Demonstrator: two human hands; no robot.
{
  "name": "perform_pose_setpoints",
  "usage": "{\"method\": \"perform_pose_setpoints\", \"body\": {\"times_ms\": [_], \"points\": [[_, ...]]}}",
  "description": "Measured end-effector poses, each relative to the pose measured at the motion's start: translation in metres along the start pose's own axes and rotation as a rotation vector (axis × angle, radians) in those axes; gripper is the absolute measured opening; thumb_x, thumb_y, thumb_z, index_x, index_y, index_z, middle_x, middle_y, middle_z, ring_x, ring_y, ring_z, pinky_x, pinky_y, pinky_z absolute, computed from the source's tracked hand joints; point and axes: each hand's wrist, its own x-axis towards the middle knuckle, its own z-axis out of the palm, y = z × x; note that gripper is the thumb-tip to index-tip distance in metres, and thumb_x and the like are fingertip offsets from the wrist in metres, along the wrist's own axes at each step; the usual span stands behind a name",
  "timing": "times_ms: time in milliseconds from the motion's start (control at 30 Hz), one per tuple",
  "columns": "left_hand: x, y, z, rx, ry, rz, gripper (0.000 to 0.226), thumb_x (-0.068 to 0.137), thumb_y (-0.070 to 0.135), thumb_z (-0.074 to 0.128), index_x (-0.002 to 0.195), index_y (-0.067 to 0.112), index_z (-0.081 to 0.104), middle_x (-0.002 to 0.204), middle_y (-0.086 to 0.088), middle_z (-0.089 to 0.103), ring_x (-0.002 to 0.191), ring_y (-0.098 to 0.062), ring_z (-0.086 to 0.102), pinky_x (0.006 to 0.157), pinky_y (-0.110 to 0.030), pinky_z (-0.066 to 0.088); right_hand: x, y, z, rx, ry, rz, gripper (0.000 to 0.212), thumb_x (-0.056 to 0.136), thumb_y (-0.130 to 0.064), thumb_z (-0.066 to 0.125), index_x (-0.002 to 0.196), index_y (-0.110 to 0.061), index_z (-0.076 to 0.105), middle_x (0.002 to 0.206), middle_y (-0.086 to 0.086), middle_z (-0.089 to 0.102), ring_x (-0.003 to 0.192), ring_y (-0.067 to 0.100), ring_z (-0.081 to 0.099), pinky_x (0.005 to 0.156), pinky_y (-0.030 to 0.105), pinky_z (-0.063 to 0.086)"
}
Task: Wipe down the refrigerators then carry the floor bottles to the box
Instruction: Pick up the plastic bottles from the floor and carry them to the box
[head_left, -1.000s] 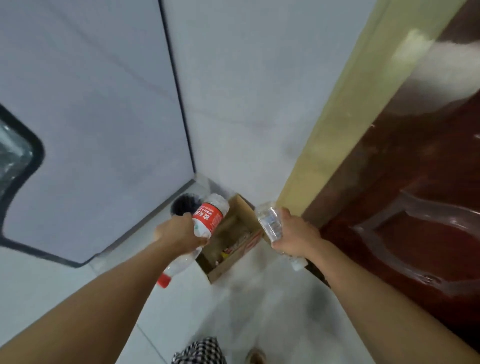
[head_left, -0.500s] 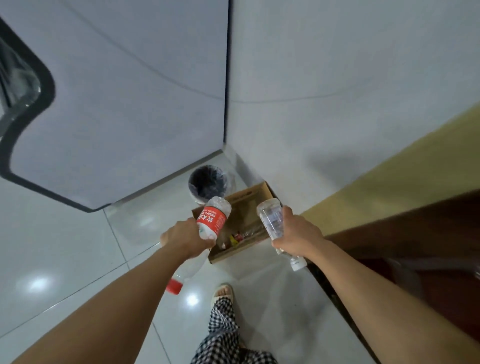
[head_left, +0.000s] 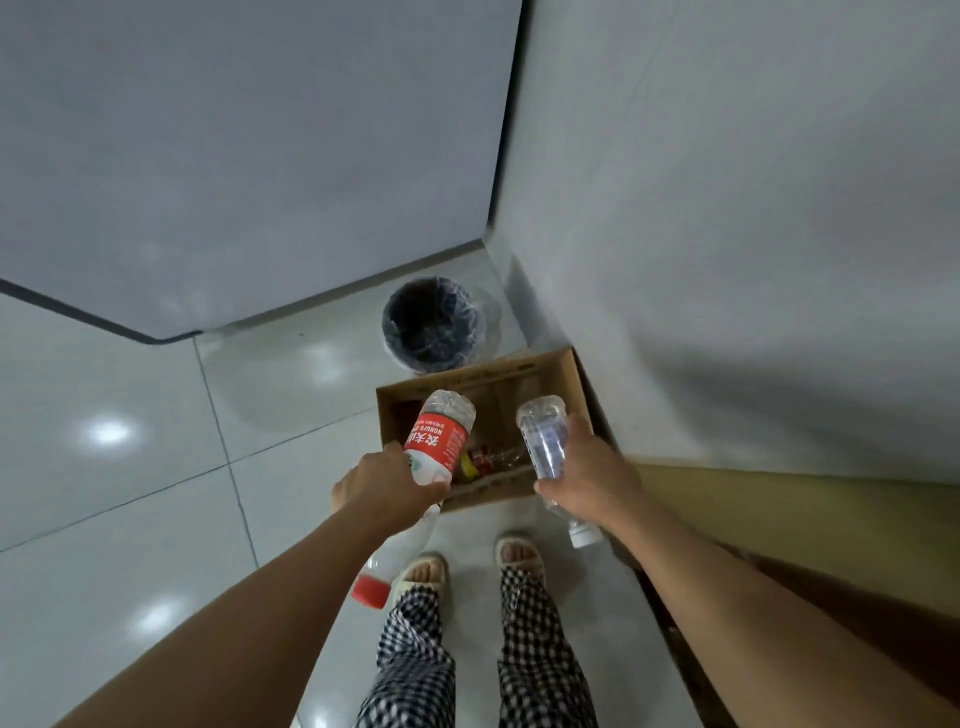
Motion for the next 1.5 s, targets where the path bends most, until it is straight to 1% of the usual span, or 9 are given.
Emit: {"method": "perform_pose_setpoints", "body": {"times_ms": [233, 400, 700, 867, 1000, 1100, 1200, 1367, 1500], "points": [[0.087, 0.033, 0.065, -0.084, -0.007, -0.087, 0.069, 0.073, 0.062, 0.064, 0.123, 0.018, 0.046, 0.114, -0.002, 0.061, 0.101, -0.02, 0.059, 0.085, -0.036, 0.046, 0.104, 0.037, 0.042, 0.074, -0.06, -0.047, 0.075, 0.08, -0.038, 0.071, 0.134, -0.019, 0.023, 0.119, 0.005, 0.058, 0.1, 0.024, 0.062, 0.076, 0.034, 0.051], [0.173, 0.05, 0.123, -0.101, -0.02, -0.087, 0.07, 0.074, 0.059, 0.065, 0.126, 0.016, 0.047, 0.116, -0.004, 0.06, 0.105, -0.022, 0.058, 0.09, -0.037, 0.047, 0.192, 0.06, 0.094, 0.089, -0.072, -0.026, 0.074, 0.081, -0.039, 0.07, 0.135, -0.02, 0.024, 0.11, 0.002, 0.061, 0.082, 0.016, 0.063, 0.061, 0.027, 0.049], [0.314, 0.068, 0.216, -0.014, -0.023, -0.088, 0.067, 0.077, 0.06, 0.062, 0.124, 0.014, 0.049, 0.107, -0.006, 0.059, 0.101, -0.025, 0.058, 0.078, -0.034, 0.041, 0.324, 0.086, 0.191, 0.108, -0.025, 0.058, 0.075, 0.08, -0.038, 0.071, 0.138, -0.022, 0.025, 0.123, 0.007, 0.056, 0.107, 0.027, 0.06, 0.084, 0.04, 0.052], [0.355, 0.062, 0.253, -0.014, 0.027, -0.104, 0.071, 0.079, 0.057, 0.062, 0.131, 0.013, 0.041, 0.118, -0.012, 0.056, 0.107, -0.029, 0.056, 0.083, -0.039, 0.043, 0.365, 0.09, 0.225, 0.07, 0.021, 0.072, 0.07, 0.083, -0.038, 0.068, 0.137, -0.018, 0.028, 0.121, 0.009, 0.056, 0.105, 0.027, 0.059, 0.079, 0.037, 0.05], [0.368, 0.052, 0.261, -0.023, -0.039, -0.022, 0.071, 0.081, 0.051, 0.063, 0.135, 0.013, 0.036, 0.126, -0.013, 0.053, 0.114, -0.03, 0.053, 0.095, -0.046, 0.045, 0.37, 0.093, 0.239, 0.019, 0.003, 0.068, 0.066, 0.086, -0.041, 0.065, 0.136, -0.017, 0.029, 0.123, 0.01, 0.055, 0.101, 0.025, 0.056, 0.071, 0.032, 0.041], [0.358, 0.049, 0.255, 0.022, -0.052, 0.009, 0.07, 0.082, 0.045, 0.063, 0.137, 0.014, 0.034, 0.128, -0.013, 0.05, 0.113, -0.031, 0.053, 0.092, -0.045, 0.047, 0.355, 0.094, 0.237, -0.083, -0.035, 0.034, 0.078, 0.084, -0.044, 0.066, 0.142, -0.017, 0.022, 0.142, 0.013, 0.037, 0.128, 0.032, 0.04, 0.088, 0.038, 0.042], [0.339, 0.048, 0.241, 0.067, -0.075, 0.045, 0.066, 0.082, 0.044, 0.065, 0.135, 0.014, 0.039, 0.126, -0.011, 0.051, 0.11, -0.026, 0.055, 0.09, -0.041, 0.049, 0.33, 0.09, 0.224, -0.159, -0.044, -0.011, 0.081, 0.082, -0.042, 0.068, 0.144, -0.018, 0.022, 0.148, 0.011, 0.029, 0.136, 0.031, 0.026, 0.104, 0.042, 0.033], [0.29, 0.052, 0.191, 0.051, -0.033, 0.156, 0.042, 0.082, 0.039, 0.065, 0.117, 0.02, 0.05, 0.111, -0.003, 0.059, 0.089, -0.016, 0.054, 0.069, -0.029, 0.041, 0.277, 0.072, 0.176, -0.189, -0.068, -0.104, 0.083, 0.081, -0.039, 0.07, 0.144, -0.018, 0.021, 0.148, 0.01, 0.027, 0.135, 0.03, 0.025, 0.105, 0.041, 0.033], [0.236, 0.058, 0.137, 0.095, 0.052, 0.215, 0.051, 0.077, 0.045, 0.068, 0.119, 0.024, 0.048, 0.115, 0.0, 0.058, 0.099, -0.019, 0.057, 0.078, -0.033, 0.045, 0.227, 0.044, 0.126, -0.205, -0.044, -0.156, 0.079, 0.082, -0.038, 0.069, 0.143, -0.017, 0.024, 0.145, 0.009, 0.031, 0.132, 0.028, 0.03, 0.107, 0.04, 0.036]]}}
